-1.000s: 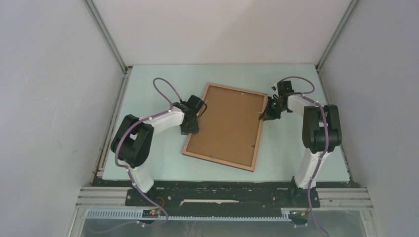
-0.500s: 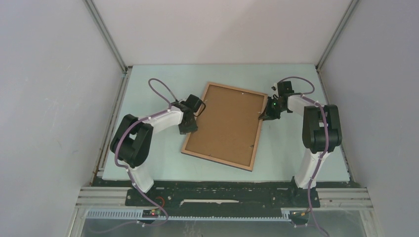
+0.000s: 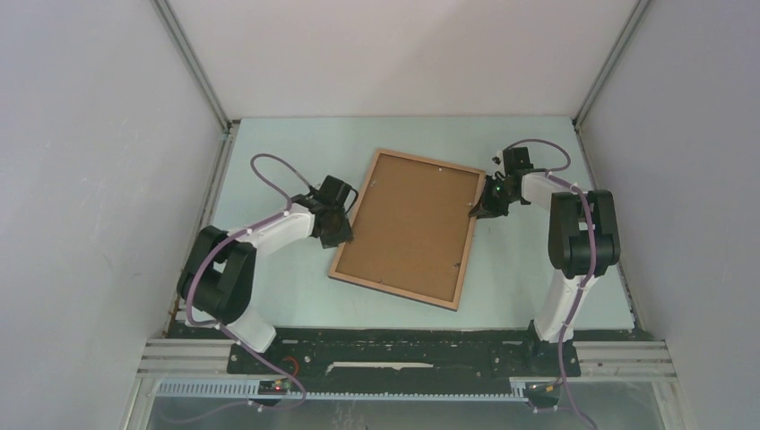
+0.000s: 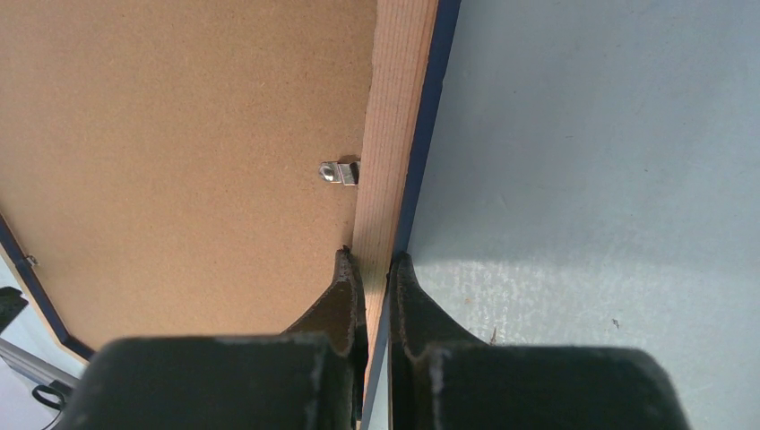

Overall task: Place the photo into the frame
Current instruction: Install the photo frame at the center of the board.

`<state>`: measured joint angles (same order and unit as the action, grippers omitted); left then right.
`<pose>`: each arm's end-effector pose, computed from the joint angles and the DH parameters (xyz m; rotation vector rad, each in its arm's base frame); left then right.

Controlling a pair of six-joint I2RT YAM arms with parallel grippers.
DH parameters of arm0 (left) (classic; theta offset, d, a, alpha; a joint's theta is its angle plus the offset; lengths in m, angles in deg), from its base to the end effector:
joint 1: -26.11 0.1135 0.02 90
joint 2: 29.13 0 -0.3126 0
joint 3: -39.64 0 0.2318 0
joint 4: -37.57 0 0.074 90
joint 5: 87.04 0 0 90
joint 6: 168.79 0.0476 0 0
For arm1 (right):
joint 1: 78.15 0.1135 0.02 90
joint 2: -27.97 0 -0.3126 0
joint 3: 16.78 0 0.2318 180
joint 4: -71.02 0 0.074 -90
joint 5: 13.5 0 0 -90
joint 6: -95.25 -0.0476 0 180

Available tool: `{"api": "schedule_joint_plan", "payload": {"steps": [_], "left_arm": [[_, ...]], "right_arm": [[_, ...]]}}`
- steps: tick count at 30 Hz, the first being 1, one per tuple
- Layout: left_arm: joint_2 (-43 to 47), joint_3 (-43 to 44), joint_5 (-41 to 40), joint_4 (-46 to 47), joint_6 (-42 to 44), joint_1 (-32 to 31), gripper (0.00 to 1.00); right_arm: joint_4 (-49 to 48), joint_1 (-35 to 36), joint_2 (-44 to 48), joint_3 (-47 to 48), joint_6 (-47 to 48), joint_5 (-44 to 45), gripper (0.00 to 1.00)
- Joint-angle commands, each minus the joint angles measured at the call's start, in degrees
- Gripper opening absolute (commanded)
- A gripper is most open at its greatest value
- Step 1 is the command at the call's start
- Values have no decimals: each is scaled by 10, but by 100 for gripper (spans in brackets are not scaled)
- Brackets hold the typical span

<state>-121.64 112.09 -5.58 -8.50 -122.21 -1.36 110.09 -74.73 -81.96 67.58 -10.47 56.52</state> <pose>0.2698 -0.1323 0.2356 -0.4187 2.6802 -0.1675 0.3848 0.0393 0.2000 0.1834 2.7035 0.5716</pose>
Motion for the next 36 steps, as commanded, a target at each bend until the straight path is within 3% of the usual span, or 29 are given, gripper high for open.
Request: {"api": "schedule_joint_plan", "payload": {"steps": [1, 13, 19, 25, 30, 36], "left_arm": [[36, -36, 55, 38, 7, -2, 42], [45, -52, 65, 51, 11, -36, 57], [49, 15, -11, -11, 61, -36, 66], [-8, 81, -71, -64, 88, -29, 77], [-59, 93, -40, -52, 81, -12, 79], [-80, 79, 27, -20, 73, -5, 78]], "right_arm": [[-47, 10, 8, 4, 5, -2, 0], [-38, 20, 3, 13, 4, 10, 0], [-37, 19, 2, 13, 4, 8, 0], [-38, 17, 2, 12, 4, 4, 0], [-38, 17, 3, 12, 4, 3, 2], [-39, 18, 3, 12, 5, 4, 13]]}}
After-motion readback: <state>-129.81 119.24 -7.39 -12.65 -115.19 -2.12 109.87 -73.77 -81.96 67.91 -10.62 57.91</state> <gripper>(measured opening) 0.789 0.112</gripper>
